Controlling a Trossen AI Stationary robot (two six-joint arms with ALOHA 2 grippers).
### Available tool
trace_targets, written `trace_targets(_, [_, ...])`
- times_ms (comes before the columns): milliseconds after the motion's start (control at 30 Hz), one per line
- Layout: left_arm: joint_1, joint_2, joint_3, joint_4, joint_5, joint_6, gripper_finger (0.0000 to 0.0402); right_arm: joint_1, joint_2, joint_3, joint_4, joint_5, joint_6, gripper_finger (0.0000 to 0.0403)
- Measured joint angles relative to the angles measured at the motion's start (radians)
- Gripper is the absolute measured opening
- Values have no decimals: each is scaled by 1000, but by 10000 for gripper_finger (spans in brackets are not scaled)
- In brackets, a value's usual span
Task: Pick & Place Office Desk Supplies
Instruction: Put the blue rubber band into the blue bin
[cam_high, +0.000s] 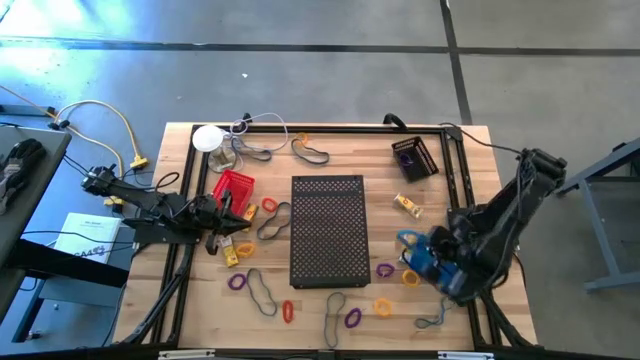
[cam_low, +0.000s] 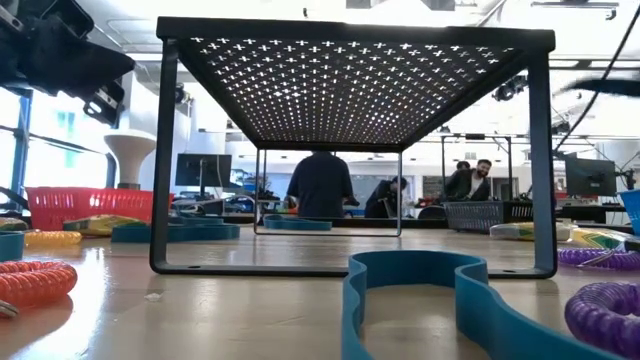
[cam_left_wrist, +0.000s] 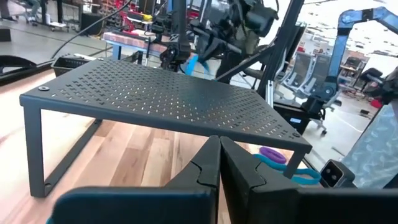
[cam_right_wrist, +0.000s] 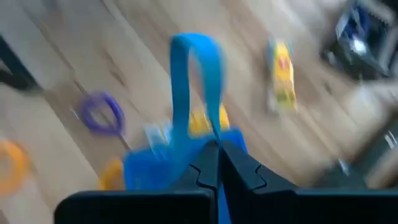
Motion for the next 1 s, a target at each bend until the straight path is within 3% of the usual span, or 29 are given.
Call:
trace_targets(133, [0, 0, 0, 5, 0, -44, 2, 77, 9, 0, -85, -199, 154, 3])
trace_targets(267, [0, 0, 0, 6, 0, -44, 2, 130, 11, 0, -79, -274, 255, 3])
trace_targets(767, [0, 0, 0, 29, -1, -47, 2, 107, 155, 0, 24, -260, 261, 4])
trace_targets(1000, [0, 0, 0, 29, -2, -46, 2, 89, 215, 0, 45, -314, 271, 54])
